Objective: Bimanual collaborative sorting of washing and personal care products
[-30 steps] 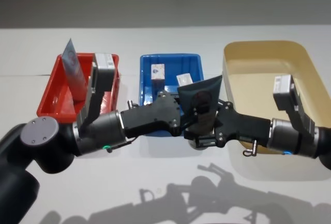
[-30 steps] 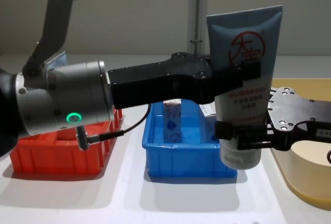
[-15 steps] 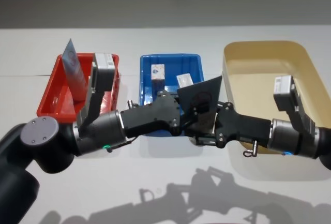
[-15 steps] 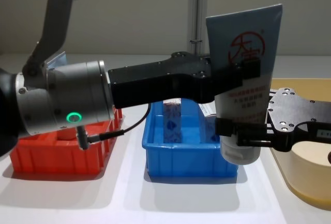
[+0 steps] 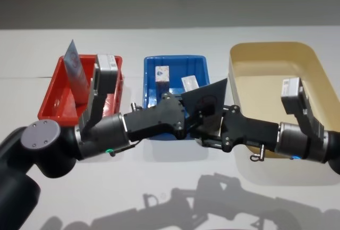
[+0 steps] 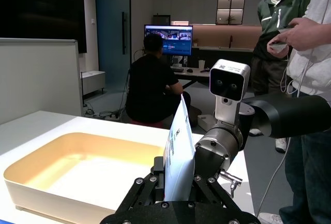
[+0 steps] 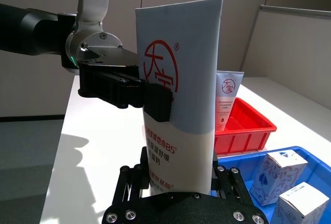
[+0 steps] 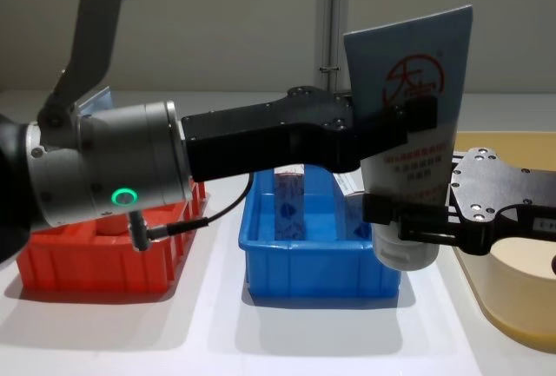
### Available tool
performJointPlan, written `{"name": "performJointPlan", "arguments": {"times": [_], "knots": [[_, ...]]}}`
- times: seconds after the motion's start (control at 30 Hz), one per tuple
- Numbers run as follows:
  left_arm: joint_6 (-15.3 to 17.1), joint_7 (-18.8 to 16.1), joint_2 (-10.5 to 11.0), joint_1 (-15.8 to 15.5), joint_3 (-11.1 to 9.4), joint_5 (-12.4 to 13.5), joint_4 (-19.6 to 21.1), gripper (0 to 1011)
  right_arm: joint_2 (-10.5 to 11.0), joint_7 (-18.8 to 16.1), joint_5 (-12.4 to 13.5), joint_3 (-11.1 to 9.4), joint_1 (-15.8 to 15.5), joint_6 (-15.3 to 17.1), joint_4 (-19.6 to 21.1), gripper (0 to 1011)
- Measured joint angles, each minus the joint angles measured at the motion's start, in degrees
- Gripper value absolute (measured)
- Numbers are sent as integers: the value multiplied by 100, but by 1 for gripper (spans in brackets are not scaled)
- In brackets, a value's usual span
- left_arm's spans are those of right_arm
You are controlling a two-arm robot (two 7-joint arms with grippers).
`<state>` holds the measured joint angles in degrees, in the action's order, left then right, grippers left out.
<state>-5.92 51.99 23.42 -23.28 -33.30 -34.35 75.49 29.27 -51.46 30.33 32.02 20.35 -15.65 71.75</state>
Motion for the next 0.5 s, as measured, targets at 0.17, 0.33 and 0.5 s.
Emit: {"name": "performJointPlan", "arguments": {"times": [0.17,0.33,0.5], "knots": [[0,0,0,0,0,1,0,222,1,0,0,-2,0,0,1,589],[1,0,0,0,0,2,0,222,1,0,0,-4,0,-1,2,561],[2,0,0,0,0,2,0,222,1,0,0,-4,0,-1,2,533]]}}
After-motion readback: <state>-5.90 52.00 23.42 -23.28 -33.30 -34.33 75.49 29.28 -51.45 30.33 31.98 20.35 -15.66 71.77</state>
